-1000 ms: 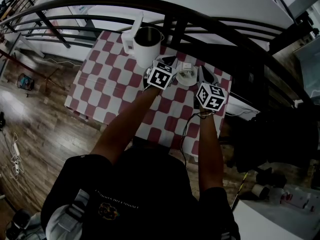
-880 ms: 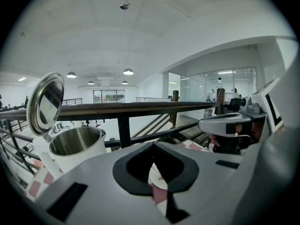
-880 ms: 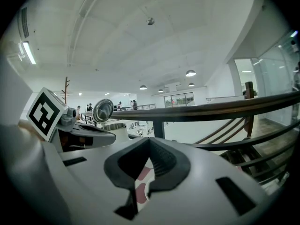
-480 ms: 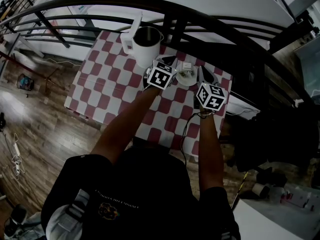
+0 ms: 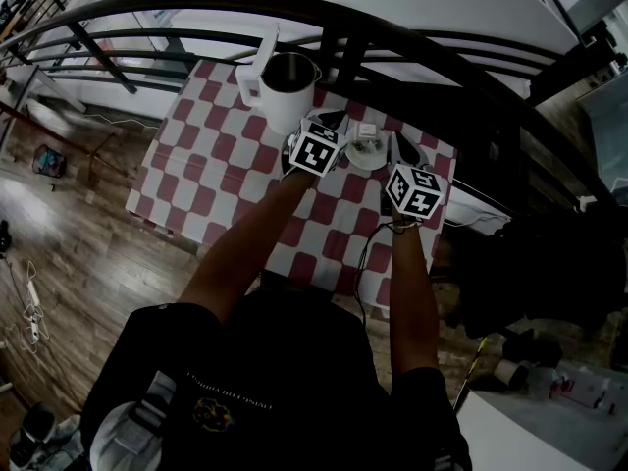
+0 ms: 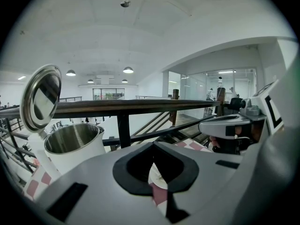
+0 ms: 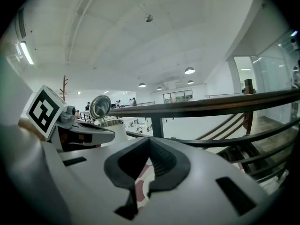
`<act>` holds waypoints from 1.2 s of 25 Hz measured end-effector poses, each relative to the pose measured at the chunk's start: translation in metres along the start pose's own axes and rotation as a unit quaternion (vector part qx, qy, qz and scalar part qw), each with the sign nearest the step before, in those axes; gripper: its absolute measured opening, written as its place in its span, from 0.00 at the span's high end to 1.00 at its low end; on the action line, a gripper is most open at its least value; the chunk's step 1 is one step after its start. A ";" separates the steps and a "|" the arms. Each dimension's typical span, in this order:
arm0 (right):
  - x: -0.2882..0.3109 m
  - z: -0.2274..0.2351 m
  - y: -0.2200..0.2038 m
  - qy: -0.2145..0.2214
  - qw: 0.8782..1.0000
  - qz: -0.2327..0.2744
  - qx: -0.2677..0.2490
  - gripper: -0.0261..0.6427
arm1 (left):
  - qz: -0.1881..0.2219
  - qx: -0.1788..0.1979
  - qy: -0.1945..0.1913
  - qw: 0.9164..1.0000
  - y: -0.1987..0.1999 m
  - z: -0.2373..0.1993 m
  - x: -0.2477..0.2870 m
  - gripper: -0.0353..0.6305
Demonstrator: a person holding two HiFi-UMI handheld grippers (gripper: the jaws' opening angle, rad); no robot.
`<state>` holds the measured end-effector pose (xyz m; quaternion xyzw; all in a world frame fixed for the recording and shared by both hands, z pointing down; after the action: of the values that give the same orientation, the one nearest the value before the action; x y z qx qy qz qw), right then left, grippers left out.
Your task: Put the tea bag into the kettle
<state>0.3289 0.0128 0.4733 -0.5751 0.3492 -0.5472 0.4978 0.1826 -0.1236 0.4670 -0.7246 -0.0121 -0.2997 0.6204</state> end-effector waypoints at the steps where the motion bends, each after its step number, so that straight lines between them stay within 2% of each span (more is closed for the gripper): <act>1: 0.001 0.000 0.000 0.000 1.000 -0.001 0.001 0.94 | -0.002 0.000 0.000 1.000 -0.001 0.000 0.001 0.94; 11: 0.009 0.006 -0.012 -0.003 1.000 -0.013 0.007 0.94 | -0.019 -0.003 -0.004 1.000 -0.011 -0.002 0.013 0.94; 17: 0.017 0.013 -0.023 -0.005 0.999 -0.029 0.015 0.94 | -0.044 -0.006 -0.008 0.999 -0.025 -0.001 0.026 0.94; 30: 0.048 0.029 -0.080 -0.006 0.993 -0.108 0.044 0.94 | -0.113 -0.029 -0.027 0.993 -0.071 -0.002 0.068 0.94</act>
<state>0.3528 -0.0063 0.5660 -0.5901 0.2575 -0.6094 0.4628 0.2101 -0.1334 0.5606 -0.7438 -0.1020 -0.3485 0.5612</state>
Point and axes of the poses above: the fingertips, and each gripper's own axes: x forward along the fingers, z to its right, y out of its top, the point moved 9 cm from there along -x, backward along the fingers, and after that the axes turned 2 degrees about -x, right-handed, at the moved point
